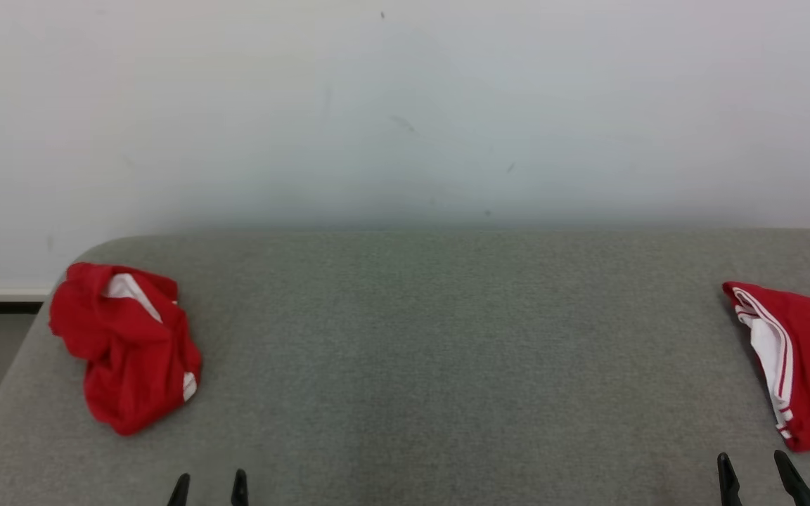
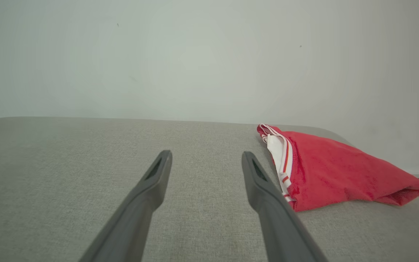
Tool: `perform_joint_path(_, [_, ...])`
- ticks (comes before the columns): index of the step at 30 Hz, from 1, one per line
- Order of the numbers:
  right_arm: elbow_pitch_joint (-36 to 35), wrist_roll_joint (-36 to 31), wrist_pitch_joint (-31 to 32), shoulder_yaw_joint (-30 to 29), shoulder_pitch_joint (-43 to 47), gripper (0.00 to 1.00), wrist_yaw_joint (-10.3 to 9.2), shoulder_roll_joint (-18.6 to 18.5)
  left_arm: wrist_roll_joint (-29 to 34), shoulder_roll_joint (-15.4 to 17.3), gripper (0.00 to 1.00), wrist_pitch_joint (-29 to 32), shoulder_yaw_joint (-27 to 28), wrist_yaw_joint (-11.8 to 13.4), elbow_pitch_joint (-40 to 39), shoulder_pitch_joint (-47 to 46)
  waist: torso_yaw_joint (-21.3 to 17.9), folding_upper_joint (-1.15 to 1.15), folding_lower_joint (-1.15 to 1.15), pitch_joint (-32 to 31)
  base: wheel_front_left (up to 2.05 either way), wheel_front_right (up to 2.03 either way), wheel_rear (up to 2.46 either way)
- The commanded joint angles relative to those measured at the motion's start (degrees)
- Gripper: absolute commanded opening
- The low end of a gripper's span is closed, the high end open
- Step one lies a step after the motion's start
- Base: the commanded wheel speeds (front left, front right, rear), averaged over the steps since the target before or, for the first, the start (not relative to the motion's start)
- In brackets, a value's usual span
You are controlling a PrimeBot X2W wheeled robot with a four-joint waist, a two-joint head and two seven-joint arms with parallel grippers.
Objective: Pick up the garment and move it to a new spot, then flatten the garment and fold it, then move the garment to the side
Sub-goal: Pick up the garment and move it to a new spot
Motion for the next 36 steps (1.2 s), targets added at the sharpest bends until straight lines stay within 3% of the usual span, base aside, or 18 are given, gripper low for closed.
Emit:
perform_joint_path(1, [-0.24,0.56,-0.15,0.06,0.59,1.0,-0.13,-0.07,0.6,0.19,1.0,0.0,0.19,-0.02,-0.19,-0.22,1.6,0.0,0.0,-0.14,0.0,0.0,0.0])
perform_joint_path(12, [0.0,1.08,-0.15,2.33,1.02,1.0,-0.13,1.05,1.47,0.2,1.0,0.01,1.76,-1.17,-0.65,1.2,13.16,0.0,0.0,-0.94,0.0,0.0,0.0])
perform_joint_path(18, [0.45,1.32,-0.15,4.24,0.4,1.0,-0.13,1.24,1.17,0.18,1.0,0.01,2.16,-0.81,-1.85,2.28,17.24,0.0,0.0,-1.23,0.0,0.0,0.0])
perform_joint_path(26, [0.2,2.53,-0.15,4.72,-0.04,1.0,-0.13,0.96,0.72,0.26,1.0,0.01,2.39,-1.2,-2.32,0.95,18.0,0.0,0.0,-0.16,0.0,0.0,0.0])
perform_joint_path(30, [-0.59,3.24,-0.15,4.16,0.34,1.0,-0.13,-0.33,1.08,1.69,1.0,0.01,2.89,-2.71,-1.18,-3.7,17.78,0.0,0.0,1.65,0.0,0.0,0.0])
perform_joint_path(36, [-3.38,3.98,-0.15,2.29,-2.7,1.0,-0.13,-3.8,-0.71,1.68,1.0,1.68,2.56,-3.51,2.22,-16.21,16.92,0.0,0.0,9.6,0.0,0.0,0.0])
